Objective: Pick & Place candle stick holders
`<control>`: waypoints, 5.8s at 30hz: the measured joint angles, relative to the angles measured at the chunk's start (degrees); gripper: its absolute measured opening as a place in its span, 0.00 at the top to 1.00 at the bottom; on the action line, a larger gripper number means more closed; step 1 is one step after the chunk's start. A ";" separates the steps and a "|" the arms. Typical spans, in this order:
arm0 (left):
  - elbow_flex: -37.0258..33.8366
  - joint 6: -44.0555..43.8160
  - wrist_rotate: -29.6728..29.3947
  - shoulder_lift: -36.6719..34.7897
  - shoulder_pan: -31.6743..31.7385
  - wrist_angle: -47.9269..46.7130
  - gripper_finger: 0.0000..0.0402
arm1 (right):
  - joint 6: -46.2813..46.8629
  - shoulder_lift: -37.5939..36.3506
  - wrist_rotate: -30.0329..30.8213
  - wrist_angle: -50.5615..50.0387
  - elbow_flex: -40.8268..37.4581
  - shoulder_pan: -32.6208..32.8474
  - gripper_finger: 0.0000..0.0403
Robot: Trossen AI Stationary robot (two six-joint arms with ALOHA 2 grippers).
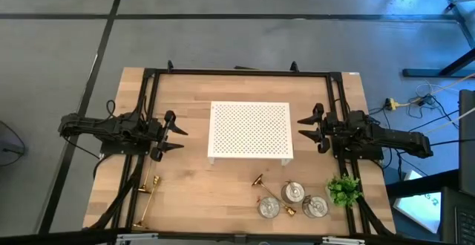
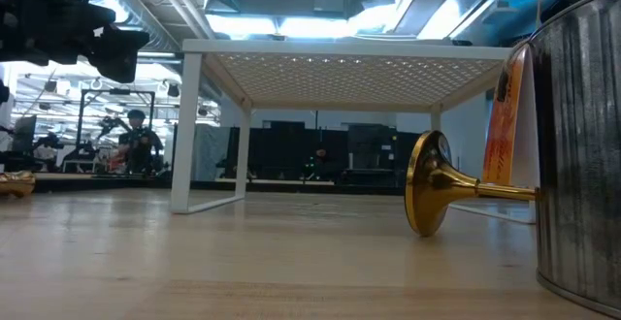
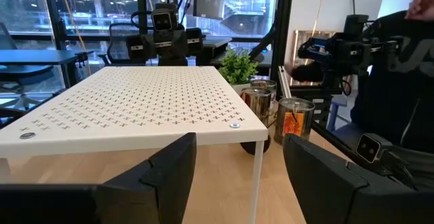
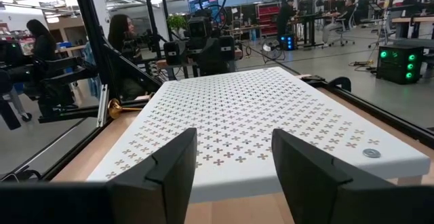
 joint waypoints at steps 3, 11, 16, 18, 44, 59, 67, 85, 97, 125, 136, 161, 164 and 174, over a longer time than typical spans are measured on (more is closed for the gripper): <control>0.01 0.03 -0.02 -0.01 0.01 0.00 0.46 | 0.00 0.00 0.00 0.00 -0.01 0.01 0.52; -0.01 0.03 -0.01 0.00 0.00 -0.01 0.46 | 0.00 -0.01 0.00 0.02 0.00 0.00 0.52; -0.01 0.01 0.00 -0.01 0.01 0.00 0.46 | 0.00 -0.01 0.02 0.00 -0.02 0.02 0.52; -0.01 0.02 0.00 0.01 0.01 0.00 0.46 | 0.00 -0.01 0.02 0.01 -0.02 0.00 0.52; -0.01 1.10 -0.76 0.01 0.01 1.63 0.46 | -0.01 0.00 0.14 0.01 -0.01 0.01 0.52; -0.01 -4.07 0.65 3.06 -0.08 23.34 0.46 | 0.00 0.01 0.24 0.00 0.00 0.00 0.52; -0.01 -2.90 -0.95 9.05 -0.08 29.01 0.46 | 0.00 -0.01 0.22 0.00 -0.01 0.01 0.52; 0.96 27.01 16.97 23.71 -0.08 66.84 0.46 | 0.00 0.00 0.00 0.02 -0.01 0.02 0.52; 22.36 26.73 18.31 47.97 1.39 60.68 0.46 | 0.00 -0.01 0.02 0.02 -0.02 0.00 0.52; 36.27 19.84 27.30 59.75 9.04 48.93 0.46 | 0.00 0.01 0.11 0.00 -0.02 0.02 0.52; 36.29 17.63 27.20 59.75 5.91 50.80 0.46 | 0.00 -0.01 0.22 0.00 -0.02 0.00 0.52; 36.29 17.01 26.60 59.79 4.71 51.07 0.46 | 0.00 0.01 0.02 0.00 -0.02 0.00 0.52; 36.29 14.00 26.60 59.64 4.71 52.20 0.46 | 0.00 -0.01 0.00 0.01 -0.01 0.02 0.52; 36.29 6.46 26.60 59.56 4.71 54.24 0.46 | -0.01 0.00 0.02 0.01 -0.01 0.02 0.52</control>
